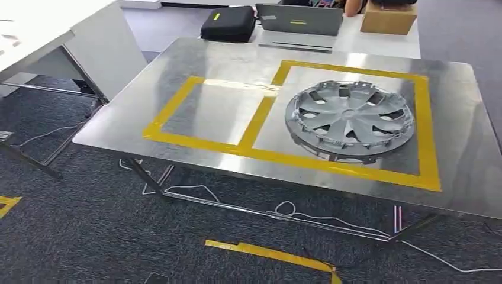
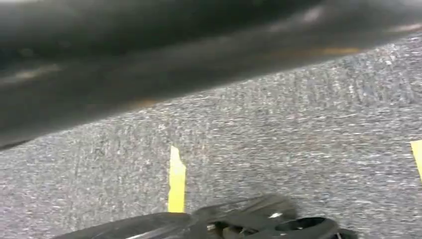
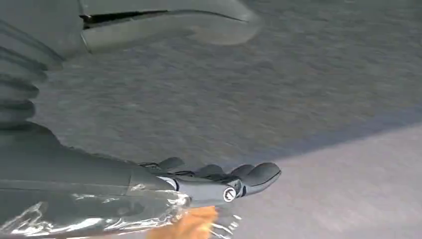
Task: Take the parts from the cabinet and place them on the table.
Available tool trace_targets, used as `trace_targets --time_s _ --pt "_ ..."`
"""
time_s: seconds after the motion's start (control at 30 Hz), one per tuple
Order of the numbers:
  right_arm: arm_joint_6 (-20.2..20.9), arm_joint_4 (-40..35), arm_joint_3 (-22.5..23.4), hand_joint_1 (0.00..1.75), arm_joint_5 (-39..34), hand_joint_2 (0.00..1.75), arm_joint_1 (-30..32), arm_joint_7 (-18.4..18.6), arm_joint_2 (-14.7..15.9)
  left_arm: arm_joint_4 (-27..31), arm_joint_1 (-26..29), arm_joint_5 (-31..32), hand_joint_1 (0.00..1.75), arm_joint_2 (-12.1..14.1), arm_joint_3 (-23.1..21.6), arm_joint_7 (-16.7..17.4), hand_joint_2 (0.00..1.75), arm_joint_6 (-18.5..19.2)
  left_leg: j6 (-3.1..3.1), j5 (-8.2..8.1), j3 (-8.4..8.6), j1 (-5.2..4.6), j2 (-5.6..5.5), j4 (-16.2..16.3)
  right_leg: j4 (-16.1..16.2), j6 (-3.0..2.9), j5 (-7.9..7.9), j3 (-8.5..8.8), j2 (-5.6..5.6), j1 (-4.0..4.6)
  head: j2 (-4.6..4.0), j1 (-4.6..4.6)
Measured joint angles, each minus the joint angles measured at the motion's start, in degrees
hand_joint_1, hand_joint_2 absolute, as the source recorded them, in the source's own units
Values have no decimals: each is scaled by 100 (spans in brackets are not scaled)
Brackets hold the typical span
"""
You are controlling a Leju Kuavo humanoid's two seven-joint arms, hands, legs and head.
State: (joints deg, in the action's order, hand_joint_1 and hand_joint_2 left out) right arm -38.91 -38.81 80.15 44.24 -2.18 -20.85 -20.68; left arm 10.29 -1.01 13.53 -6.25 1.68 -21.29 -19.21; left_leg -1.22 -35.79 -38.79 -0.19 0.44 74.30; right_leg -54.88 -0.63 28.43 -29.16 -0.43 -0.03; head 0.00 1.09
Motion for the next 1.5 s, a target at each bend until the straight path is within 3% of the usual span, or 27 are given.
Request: trace_targets --time_s 0.03,0.1,0.13,0.17,0.2,0.3,0.33,0.4,0.47,0.5,0.53,0.6,0.63,0.7,0.73,0.83,0.87,0.97,1.0,1.07,1.13,1.2,1.23,1.33,1.4,1.47,1.5 --pt "0 63 26 0 2 0 -14 7 0 0 3 0 0 0 4 0 0 -2 14 136 93 0 -1 -7 -19 -2 -48 -59 -3 9 0 -2" --pt "17 244 85 0 41 0 -62 76 7 0 3 0 0 4 26 -15 0 -13 98 589 671 -6 -6 -721 -91 2 -173 -275 16 41 0 -2" --pt "48 328 94 0 116 0 -76 165 7 0 -2 0 0 4 35 -24 0 -18 152 642 1025 -19 -19 -1220 -106 8 -218 -330 25 50 0 0" --pt "132 475 92 0 219 0 -84 294 11 0 -7 0 0 20 41 -33 0 -17 211 520 1371 -44 -42 -1705 -123 34 -253 -373 27 72 0 7" --pt "254 641 92 0 317 0 -87 409 28 0 -14 0 0 20 44 -39 0 -20 236 451 1520 -46 -40 -2017 -139 61 -301 -404 24 82 0 7" --pt "558 1023 78 0 551 0 -84 700 59 0 0 4 0 18 52 -42 0 -20 300 555 1405 -96 -38 -2039 -104 170 -472 -452 15 38 0 2" --pt "660 1148 63 0 652 0 -73 748 103 0 -2 4 0 9 61 -44 0 -20 331 664 1336 -42 6 -2112 -157 191 -409 -509 30 31 0 -26" --pt "781 1353 -9 0 805 0 -63 844 136 0 -10 20 0 26 81 -48 0 -20 399 805 1141 -53 9 -2107 -611 250 281 -729 33 13 0 13" --pt "874 1499 -66 0 887 0 -67 892 186 0 2 18 0 22 90 -48 0 -17 399 956 953 -65 24 -2100 -1471 300 858 -883 36 -1 0 9" --pt "916 1560 -92 0 916 0 -66 905 203 0 0 17 0 22 101 -48 0 -18 393 1039 848 -65 38 -2091 -1806 319 880 -909 35 -2 0 24" --pt "947 1609 -114 0 933 0 -62 929 221 0 0 17 0 22 116 -46 0 -17 381 1114 746 -65 44 -2085 -1908 331 717 -838 35 -9 0 15" --pt "984 1676 -153 0 966 0 -52 955 260 0 2 17 0 22 138 -48 0 -17 349 1257 535 -61 46 -2056 -1502 347 197 -401 33 -29 0 15" --pt "992 1700 -175 0 981 0 -53 957 286 0 2 17 0 22 142 -48 0 -17 326 1326 424 -60 43 -2017 -972 354 81 1 31 -42 0 18" --pt "1021 1744 -212 0 1001 0 -79 957 306 2 2 15 0 20 146 -48 0 -20 270 1391 317 -93 34 -1871 221 325 423 847 36 -43 0 31" --pt "1043 1768 -230 0 1025 0 -81 966 315 0 6 13 0 26 153 -48 0 -22 246 1453 306 -94 41 -1856 275 232 507 811 39 -29 0 7" --pt "1117 1827 -262 0 1067 0 -42 1032 317 0 16 0 0 37 181 -52 0 -35 170 1594 265 -74 35 -1840 175 119 409 675 21 -30 -2 29" --pt "1121 1853 -267 0 1077 0 -33 1038 323 0 25 0 0 55 188 -55 0 -35 131 1436 200 -57 8 -1773 154 66 349 601 -18 -46 0 16" --pt "1156 1875 -289 0 1119 0 -29 1062 354 0 62 0 0 57 203 -61 0 -37 19 218 -24 0 -4 -646 133 -5 119 315 -12 -29 0 -55" --pt "1167 1888 -295 0 1128 0 -33 1067 361 0 56 -2 0 59 212 -68 0 -39 4 73 -52 12 -4 -259 107 -5 52 207 -13 -19 0 -61" --pt "1233 1914 -328 0 1173 0 -40 1086 387 0 48 -15 0 61 227 -94 0 -50 2 318 84 24 -5 -62 19 5 -58 21 -24 -12 0 -55" --pt "1307 1941 -348 0 1246 0 -43 1097 402 0 51 -33 0 72 249 -120 0 -83 43 721 603 26 -9 -641 -92 28 -161 -227 -12 -6 0 -55" --pt "1430 1973 -403 0 1353 0 -33 1124 413 0 45 -55 0 92 302 -149 0 -125 126 575 1374 3 -68 -1655 -173 75 -230 -345 0 27 0 -61" --pt "1524 2002 -444 0 1406 0 -40 1117 426 0 37 -68 0 92 317 -162 0 -149 151 461 1475 0 -68 -1918 -187 114 -292 -389 -3 23 0 -46" --pt "1655 2061 -507 0 1473 0 -41 1062 452 0 51 -101 0 92 339 -171 0 -177 236 568 1317 -24 -53 -1962 -184 247 -455 -489 4 8 0 -50" --pt "1705 2105 -536 0 1541 0 -24 1032 490 0 55 -107 0 96 376 -184 0 -205 347 694 1167 -16 -11 -1965 -445 284 30 -629 22 -17 -2 -39" --pt "1766 2142 -586 0 1589 0 -17 1036 531 0 68 -109 0 90 413 -214 0 -225 378 842 980 -48 -5 -1960 -1297 313 739 -899 26 -17 0 -24" --pt "1784 2159 -606 0 1609 0 -18 1041 542 0 71 -116 0 83 426 -221 0 -240 384 924 880 -66 4 -1953 -1721 316 897 -977 28 -13 0 -26"
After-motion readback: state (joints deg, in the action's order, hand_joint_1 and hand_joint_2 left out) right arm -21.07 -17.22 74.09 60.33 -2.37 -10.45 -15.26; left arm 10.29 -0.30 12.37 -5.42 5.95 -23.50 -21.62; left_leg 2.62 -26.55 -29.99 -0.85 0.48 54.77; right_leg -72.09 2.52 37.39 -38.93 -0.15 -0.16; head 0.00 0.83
